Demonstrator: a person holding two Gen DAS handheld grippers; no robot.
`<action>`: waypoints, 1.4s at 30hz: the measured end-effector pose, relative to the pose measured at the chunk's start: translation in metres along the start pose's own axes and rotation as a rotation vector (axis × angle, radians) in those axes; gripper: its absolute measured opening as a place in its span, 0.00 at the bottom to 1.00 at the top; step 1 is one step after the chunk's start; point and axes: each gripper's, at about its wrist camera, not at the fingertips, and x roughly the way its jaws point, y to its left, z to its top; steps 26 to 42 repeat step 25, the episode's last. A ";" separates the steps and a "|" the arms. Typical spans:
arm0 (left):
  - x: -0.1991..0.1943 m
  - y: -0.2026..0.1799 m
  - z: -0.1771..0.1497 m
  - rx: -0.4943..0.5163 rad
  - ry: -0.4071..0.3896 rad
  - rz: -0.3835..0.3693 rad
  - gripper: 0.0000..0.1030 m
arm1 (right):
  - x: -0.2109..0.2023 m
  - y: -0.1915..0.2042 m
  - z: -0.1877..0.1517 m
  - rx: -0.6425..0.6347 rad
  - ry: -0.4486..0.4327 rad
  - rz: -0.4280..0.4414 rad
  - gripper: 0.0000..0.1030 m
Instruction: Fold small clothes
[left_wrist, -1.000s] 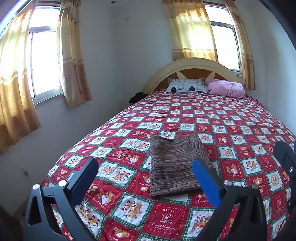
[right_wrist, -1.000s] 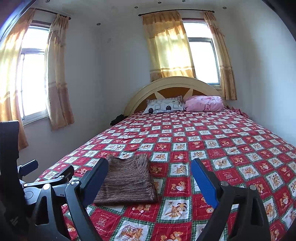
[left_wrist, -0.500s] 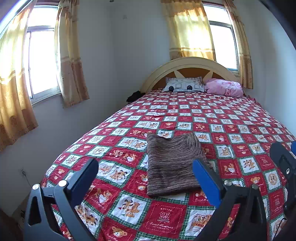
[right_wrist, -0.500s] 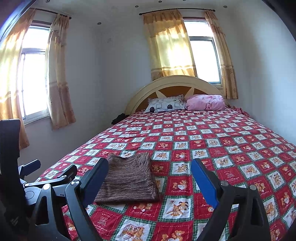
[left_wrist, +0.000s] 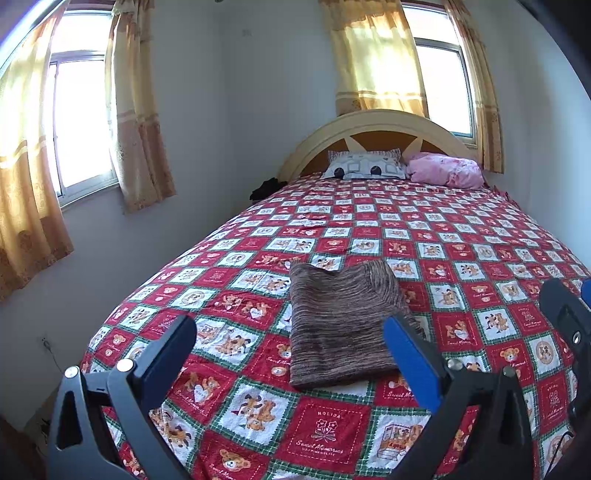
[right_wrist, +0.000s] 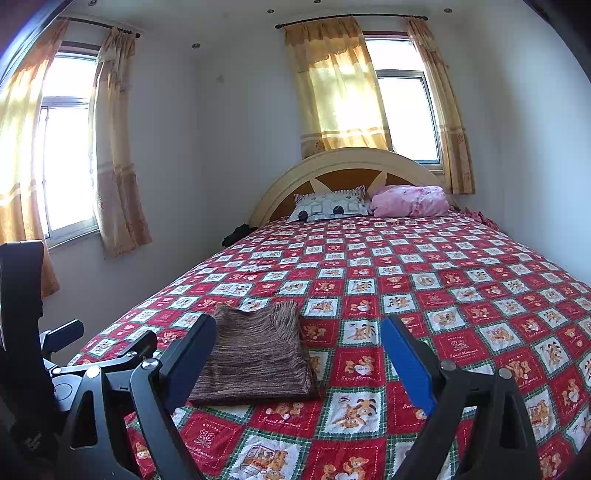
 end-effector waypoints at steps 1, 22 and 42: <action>0.001 0.000 -0.001 0.000 0.003 -0.001 1.00 | 0.000 0.000 0.000 0.002 0.000 0.000 0.89; 0.014 0.005 -0.003 -0.017 0.037 -0.050 1.00 | 0.007 -0.001 -0.006 0.024 0.024 -0.004 0.88; 0.021 0.008 -0.004 -0.020 0.058 -0.050 1.00 | 0.009 -0.004 -0.007 0.032 0.030 -0.015 0.88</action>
